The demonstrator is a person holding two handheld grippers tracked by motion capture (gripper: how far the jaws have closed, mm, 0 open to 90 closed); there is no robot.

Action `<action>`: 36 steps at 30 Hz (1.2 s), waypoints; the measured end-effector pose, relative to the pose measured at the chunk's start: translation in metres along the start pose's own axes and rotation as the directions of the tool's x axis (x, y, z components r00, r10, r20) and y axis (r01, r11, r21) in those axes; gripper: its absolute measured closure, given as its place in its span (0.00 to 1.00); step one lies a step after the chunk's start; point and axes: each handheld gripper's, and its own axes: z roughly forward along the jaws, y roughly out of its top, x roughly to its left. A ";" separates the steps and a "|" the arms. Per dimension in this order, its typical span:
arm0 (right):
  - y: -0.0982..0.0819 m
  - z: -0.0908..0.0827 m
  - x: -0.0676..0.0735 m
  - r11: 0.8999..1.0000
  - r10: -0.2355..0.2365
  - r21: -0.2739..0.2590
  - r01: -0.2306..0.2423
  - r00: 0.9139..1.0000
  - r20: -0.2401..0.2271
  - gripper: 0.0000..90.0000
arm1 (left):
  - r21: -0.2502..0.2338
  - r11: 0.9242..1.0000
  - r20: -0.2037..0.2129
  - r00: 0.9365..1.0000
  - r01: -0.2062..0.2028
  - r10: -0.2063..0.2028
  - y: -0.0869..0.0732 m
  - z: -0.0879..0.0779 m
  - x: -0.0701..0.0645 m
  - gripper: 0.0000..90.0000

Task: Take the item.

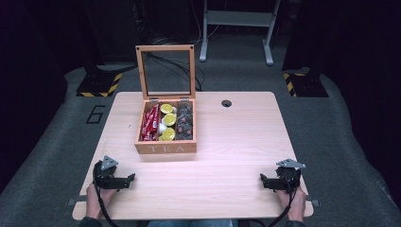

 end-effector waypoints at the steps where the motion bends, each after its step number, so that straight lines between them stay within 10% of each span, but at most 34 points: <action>1: 0.000 0.000 0.000 1.000 0.000 0.000 0.000 1.000 0.000 0.00 | 0.000 1.000 0.000 1.000 0.000 0.000 0.000 0.000 0.000 0.02; 15: 0.000 0.000 0.001 1.000 0.004 -0.001 -0.004 1.000 0.002 0.00 | -0.005 0.999 -0.019 0.999 0.044 -0.044 -0.001 -0.002 -0.002 0.00; 36: -0.001 0.000 0.000 1.000 0.006 -0.007 -0.006 1.000 0.003 0.00 | -0.089 0.992 0.075 0.994 0.092 -0.086 0.021 -0.024 -0.010 0.01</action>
